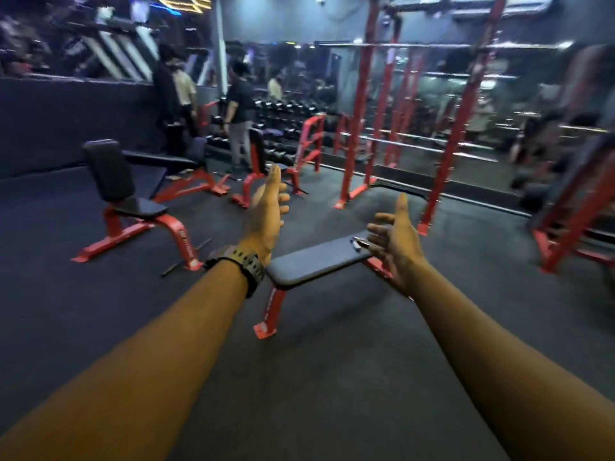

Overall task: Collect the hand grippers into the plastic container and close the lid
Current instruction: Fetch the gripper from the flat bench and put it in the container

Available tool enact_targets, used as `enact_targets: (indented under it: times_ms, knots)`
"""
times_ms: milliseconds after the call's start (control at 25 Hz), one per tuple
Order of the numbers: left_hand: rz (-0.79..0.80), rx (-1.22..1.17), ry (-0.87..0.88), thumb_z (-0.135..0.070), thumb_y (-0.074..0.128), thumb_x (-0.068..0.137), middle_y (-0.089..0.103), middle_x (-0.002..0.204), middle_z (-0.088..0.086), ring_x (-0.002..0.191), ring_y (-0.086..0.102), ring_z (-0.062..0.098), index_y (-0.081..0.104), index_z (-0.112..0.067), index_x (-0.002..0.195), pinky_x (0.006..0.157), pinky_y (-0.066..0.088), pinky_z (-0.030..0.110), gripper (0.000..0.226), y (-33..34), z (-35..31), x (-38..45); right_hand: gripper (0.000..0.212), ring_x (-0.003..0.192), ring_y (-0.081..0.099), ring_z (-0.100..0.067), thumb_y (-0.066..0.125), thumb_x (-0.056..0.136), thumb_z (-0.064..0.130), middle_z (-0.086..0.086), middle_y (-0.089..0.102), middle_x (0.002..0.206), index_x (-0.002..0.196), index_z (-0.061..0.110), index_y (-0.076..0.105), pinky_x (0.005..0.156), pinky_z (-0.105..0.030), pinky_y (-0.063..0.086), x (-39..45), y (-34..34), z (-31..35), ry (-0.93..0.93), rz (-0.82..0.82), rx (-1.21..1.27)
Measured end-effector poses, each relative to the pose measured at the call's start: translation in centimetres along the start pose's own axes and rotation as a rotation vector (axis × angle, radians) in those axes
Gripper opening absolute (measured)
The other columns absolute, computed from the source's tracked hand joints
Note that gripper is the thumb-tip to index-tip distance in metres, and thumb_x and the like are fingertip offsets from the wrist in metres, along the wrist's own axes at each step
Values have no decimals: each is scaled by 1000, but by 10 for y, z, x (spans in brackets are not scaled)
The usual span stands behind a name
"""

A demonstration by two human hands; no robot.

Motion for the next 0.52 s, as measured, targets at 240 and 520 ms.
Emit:
enact_targets:
  times_ms: [240, 520]
  knots:
    - [170, 27, -53, -68, 33, 97, 64, 127, 9, 114, 62, 26, 60, -17, 123, 107, 47, 51, 63, 66, 28, -11, 73, 110, 62, -41, 27, 99, 63, -32, 59, 128, 118, 1, 60, 95, -48, 52, -29, -83, -14, 63, -229, -112]
    - [256, 42, -86, -73, 32, 95, 64, 128, 7, 118, 62, 26, 59, -20, 124, 102, 49, 46, 67, 78, 54, 0, 66, 114, 61, -36, 25, 96, 69, -21, 64, 122, 109, 15, 60, 102, -53, 48, -29, -80, -26, 72, -262, -192]
Point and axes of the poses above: each hand's wrist, its own x-axis towards the middle knuckle, its own y-axis out of the palm, z = x × y, the point moved 2 cm from there along x, towards the middle knuckle
